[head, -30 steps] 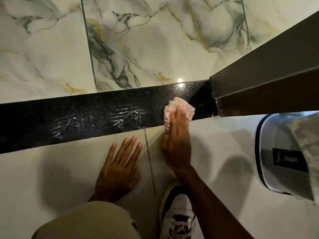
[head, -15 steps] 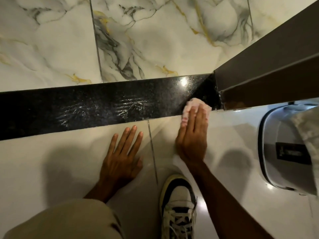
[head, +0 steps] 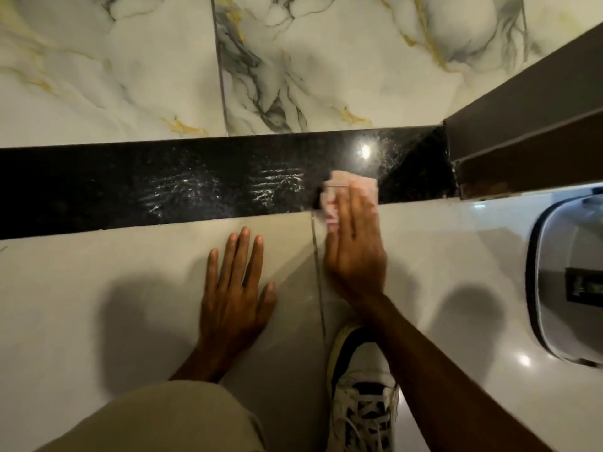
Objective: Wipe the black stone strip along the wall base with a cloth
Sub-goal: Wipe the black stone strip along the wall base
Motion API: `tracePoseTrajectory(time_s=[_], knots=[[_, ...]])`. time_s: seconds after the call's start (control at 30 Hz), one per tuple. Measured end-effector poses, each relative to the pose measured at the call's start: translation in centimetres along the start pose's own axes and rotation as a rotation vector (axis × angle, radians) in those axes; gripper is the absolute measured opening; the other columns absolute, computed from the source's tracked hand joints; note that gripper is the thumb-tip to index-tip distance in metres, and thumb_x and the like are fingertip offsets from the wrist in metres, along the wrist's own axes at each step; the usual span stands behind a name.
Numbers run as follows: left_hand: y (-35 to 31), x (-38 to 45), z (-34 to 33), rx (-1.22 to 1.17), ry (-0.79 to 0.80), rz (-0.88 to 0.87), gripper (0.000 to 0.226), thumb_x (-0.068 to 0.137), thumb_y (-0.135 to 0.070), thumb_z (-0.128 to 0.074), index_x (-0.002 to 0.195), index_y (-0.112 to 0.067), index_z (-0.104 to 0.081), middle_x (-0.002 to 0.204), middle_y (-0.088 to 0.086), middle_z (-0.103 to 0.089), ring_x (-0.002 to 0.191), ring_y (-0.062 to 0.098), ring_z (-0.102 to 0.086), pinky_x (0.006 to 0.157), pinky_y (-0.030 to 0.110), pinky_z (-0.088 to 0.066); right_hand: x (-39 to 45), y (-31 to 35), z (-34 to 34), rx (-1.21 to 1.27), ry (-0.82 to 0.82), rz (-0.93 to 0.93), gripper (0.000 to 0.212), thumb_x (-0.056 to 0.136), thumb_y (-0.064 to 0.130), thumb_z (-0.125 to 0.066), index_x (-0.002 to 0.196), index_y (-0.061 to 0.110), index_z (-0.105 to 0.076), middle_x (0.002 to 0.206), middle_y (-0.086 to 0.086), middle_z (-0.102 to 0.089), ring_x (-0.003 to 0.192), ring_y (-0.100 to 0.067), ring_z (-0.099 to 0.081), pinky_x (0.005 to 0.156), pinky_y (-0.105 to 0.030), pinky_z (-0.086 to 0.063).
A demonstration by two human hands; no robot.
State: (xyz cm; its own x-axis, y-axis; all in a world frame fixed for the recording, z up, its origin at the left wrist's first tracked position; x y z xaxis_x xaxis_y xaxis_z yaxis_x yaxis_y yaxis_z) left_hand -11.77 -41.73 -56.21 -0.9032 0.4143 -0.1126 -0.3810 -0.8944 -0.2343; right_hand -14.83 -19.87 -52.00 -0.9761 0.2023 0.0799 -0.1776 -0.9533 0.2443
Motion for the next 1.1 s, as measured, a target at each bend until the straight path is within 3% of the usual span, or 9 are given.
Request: tracePoseTrajectory(time_s=[0.17,0.27,0.33,0.4,0.57,0.7,0.8,0.93,1.1], knots=[[1.3,-1.4,-0.2,0.031,-0.027,0.043,0.074,0.11,-0.049,-0.024,0.173,-0.013,-0.014,0.182,0.016,-0.011,0.17,0.032,-0.01,0.138,0.057,-0.008,6.1,0.2,-0.9,-0.035,-0.077,-0.378,0.063,0.115,0.033,-0.03,0.171,0.006,-0.016,0.18,-0.016,-0.017,0.169,-0.032,-0.016,0.138,-0.051,-0.023],[1.3,-1.3,-0.2,0.028,-0.035,0.047,0.074,0.11,-0.048,-0.027,0.173,-0.012,-0.015,0.182,0.017,-0.014,0.17,0.032,-0.012,0.138,0.056,-0.009,9.1,5.9,-3.1,0.032,-0.009,-0.134,0.063,0.115,0.034,-0.03,0.171,0.009,-0.014,0.181,-0.015,-0.013,0.17,-0.03,-0.012,0.141,-0.048,-0.012],[1.8,-1.7,0.0,0.022,-0.022,0.049,0.074,0.109,-0.047,-0.031,0.173,-0.011,-0.018,0.181,0.018,-0.016,0.169,0.034,-0.014,0.137,0.057,-0.012,7.1,9.2,-3.6,0.089,0.05,0.135,0.061,0.115,0.027,-0.038,0.17,0.008,-0.02,0.18,-0.017,-0.018,0.169,-0.031,-0.015,0.14,-0.05,-0.015],[2.9,-2.5,0.4,0.024,-0.01,0.063,0.075,0.107,-0.045,-0.035,0.172,-0.011,-0.021,0.181,0.018,-0.017,0.169,0.035,-0.015,0.136,0.059,-0.015,3.2,9.1,-3.0,0.129,0.086,0.241,0.059,0.114,0.023,-0.045,0.168,0.008,-0.03,0.178,-0.016,-0.025,0.169,-0.03,-0.019,0.139,-0.051,-0.022],[6.2,-3.8,1.4,0.032,-0.021,0.153,0.073,0.107,-0.045,-0.031,0.173,-0.018,-0.017,0.182,0.015,-0.014,0.169,0.034,-0.013,0.136,0.059,-0.009,1.9,4.1,-1.4,-0.024,0.047,0.093,0.057,0.115,0.026,-0.042,0.168,0.009,-0.029,0.177,-0.013,-0.029,0.167,-0.027,-0.021,0.136,-0.051,-0.029],[6.3,-3.7,1.2,0.037,-0.046,0.156,0.074,0.107,-0.046,-0.029,0.174,-0.019,-0.014,0.183,0.014,-0.012,0.17,0.032,-0.01,0.138,0.056,-0.004,8.4,6.4,-2.4,0.026,-0.058,-0.202,0.062,0.115,0.029,-0.035,0.17,0.005,-0.02,0.18,-0.016,-0.019,0.168,-0.031,-0.017,0.14,-0.049,-0.017],[6.8,-3.9,1.2,0.044,-0.027,0.13,0.073,0.108,-0.048,-0.029,0.174,-0.022,-0.013,0.183,0.013,-0.011,0.17,0.031,-0.008,0.138,0.054,-0.003,10.4,11.8,-4.5,0.081,0.033,-0.063,0.063,0.114,0.032,-0.032,0.17,0.007,-0.016,0.18,-0.017,-0.014,0.169,-0.033,-0.012,0.14,-0.046,-0.006],[9.9,-5.1,2.5,0.033,-0.019,0.172,0.07,0.109,-0.049,-0.028,0.173,-0.021,-0.022,0.182,0.015,-0.015,0.169,0.034,-0.013,0.136,0.058,-0.01,4.8,13.9,-4.4,0.111,0.138,0.287,0.059,0.114,0.027,-0.033,0.17,0.009,-0.024,0.18,-0.014,-0.019,0.169,-0.031,-0.015,0.139,-0.053,-0.02],[11.6,-5.7,3.7,0.01,-0.07,0.246,0.07,0.107,-0.045,-0.034,0.17,-0.014,-0.032,0.179,0.019,-0.022,0.166,0.039,-0.022,0.133,0.064,-0.017,1.0,8.5,-2.5,0.002,0.067,0.144,0.058,0.114,0.025,-0.043,0.168,0.009,-0.03,0.178,-0.013,-0.027,0.168,-0.027,-0.02,0.137,-0.051,-0.027]])
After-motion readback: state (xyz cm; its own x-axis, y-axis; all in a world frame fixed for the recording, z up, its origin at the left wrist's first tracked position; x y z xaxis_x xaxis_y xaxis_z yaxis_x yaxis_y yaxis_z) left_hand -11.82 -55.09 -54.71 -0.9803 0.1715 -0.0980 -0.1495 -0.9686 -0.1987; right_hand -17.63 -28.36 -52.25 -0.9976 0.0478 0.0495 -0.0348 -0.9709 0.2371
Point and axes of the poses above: each hand's wrist, its own x-axis towards the middle knuckle, its own z-axis out of the back of the hand, y = z × x, the point moved 7 cm from there along x, towards the middle knuckle
